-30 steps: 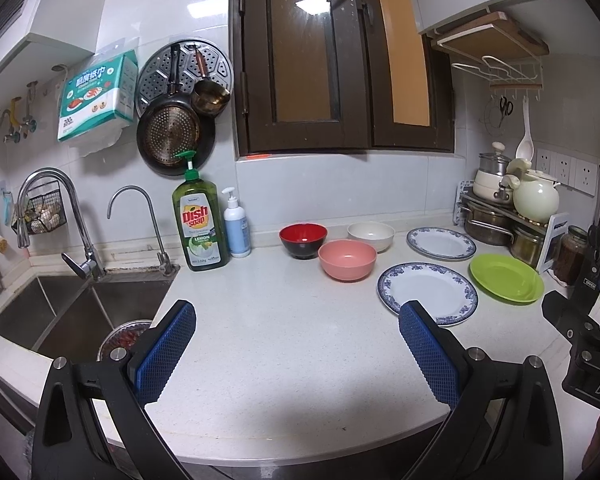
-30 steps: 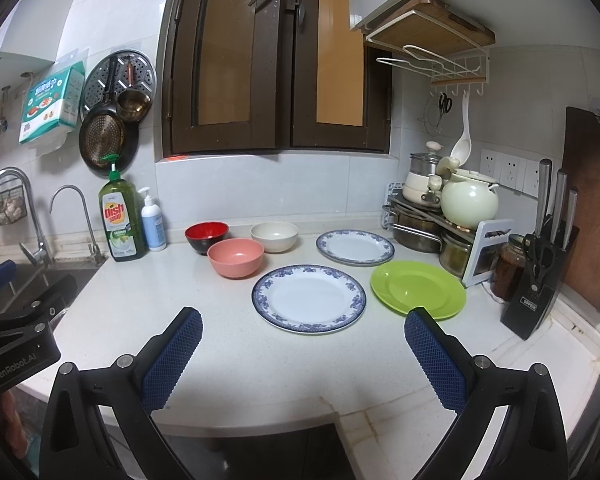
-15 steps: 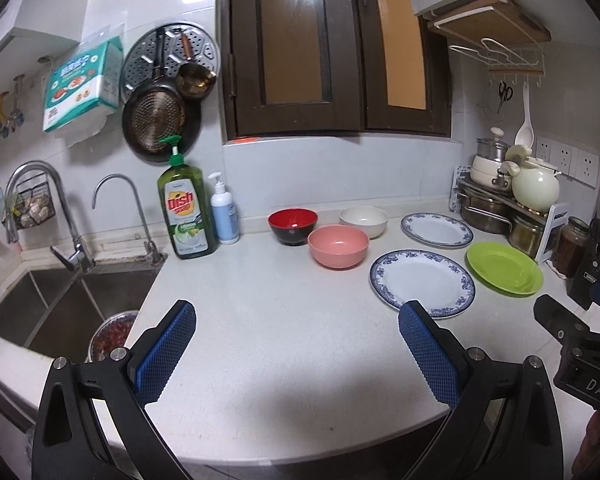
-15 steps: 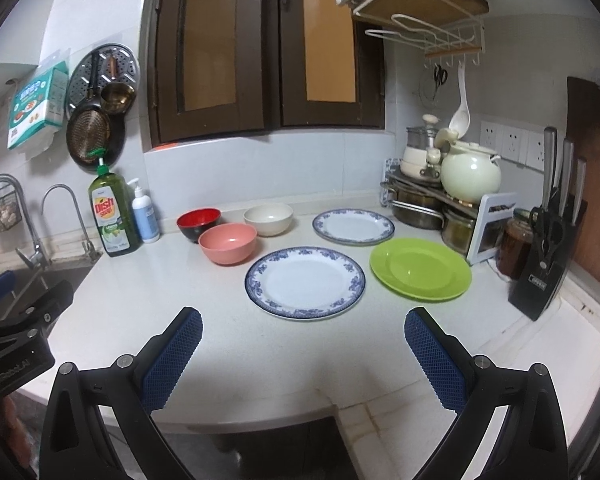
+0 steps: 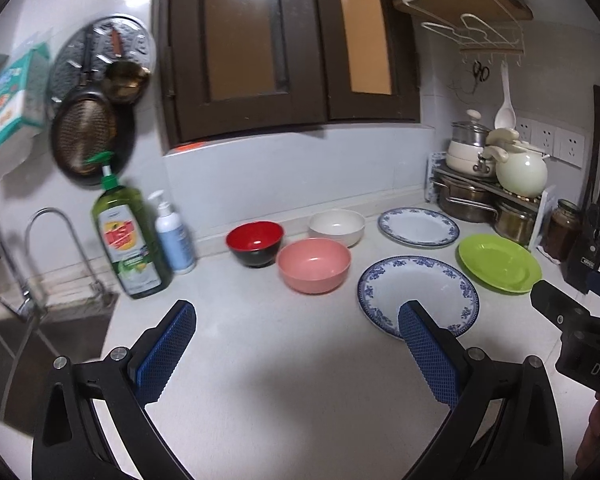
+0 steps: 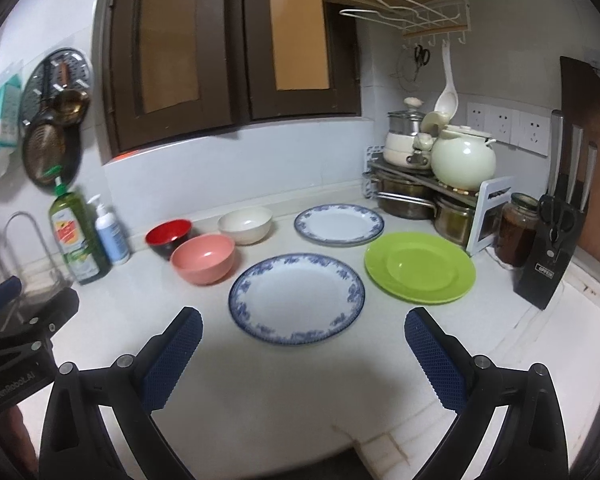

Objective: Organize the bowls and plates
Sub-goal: 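Move both tools toward the rim of the large blue-and-white plate, then close the left tool on the plate rim while the right tool closes beside it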

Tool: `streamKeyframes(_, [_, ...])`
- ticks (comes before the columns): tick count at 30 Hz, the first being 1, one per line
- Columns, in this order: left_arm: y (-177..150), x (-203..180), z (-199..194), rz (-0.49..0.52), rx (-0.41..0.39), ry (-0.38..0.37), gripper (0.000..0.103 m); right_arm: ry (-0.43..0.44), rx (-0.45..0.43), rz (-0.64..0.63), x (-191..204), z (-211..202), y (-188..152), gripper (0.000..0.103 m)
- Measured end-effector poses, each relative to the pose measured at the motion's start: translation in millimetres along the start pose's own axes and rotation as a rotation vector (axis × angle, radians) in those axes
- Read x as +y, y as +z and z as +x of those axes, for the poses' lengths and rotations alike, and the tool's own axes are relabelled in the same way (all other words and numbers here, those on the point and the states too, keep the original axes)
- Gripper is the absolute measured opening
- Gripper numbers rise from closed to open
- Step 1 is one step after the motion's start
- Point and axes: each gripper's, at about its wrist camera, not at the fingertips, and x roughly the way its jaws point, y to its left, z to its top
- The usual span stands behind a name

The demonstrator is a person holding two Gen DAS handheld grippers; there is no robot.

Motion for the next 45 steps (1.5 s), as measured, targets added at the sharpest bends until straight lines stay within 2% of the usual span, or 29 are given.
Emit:
streamKeyframes(9, [16, -5, 54, 0.001, 0.044, -0.066, 0.102, -0.065, 0.051, 0.036, 5, 43, 18, 0.102])
streamKeyframes(21, [26, -40, 119, -0.012, 0.122, -0.066, 0.096, -0.031, 0.135, 0.019, -20, 120, 34, 0.102])
streamKeyframes(28, [24, -60, 155, 0.021, 0.153, -0.054, 0.094, -0.015, 0.205, 0.032, -40, 164, 30, 0.097])
streamKeyframes(38, [9, -78, 213, 0.053, 0.286, -0.071, 0.085, -0.006, 0.304, 0.048, -56, 217, 15, 0.090])
streamKeyframes(45, [-1, -84, 243, 0.045, 0.361, -0.094, 0.079, 0.001, 0.391, 0.057, -63, 246, 4, 0.081])
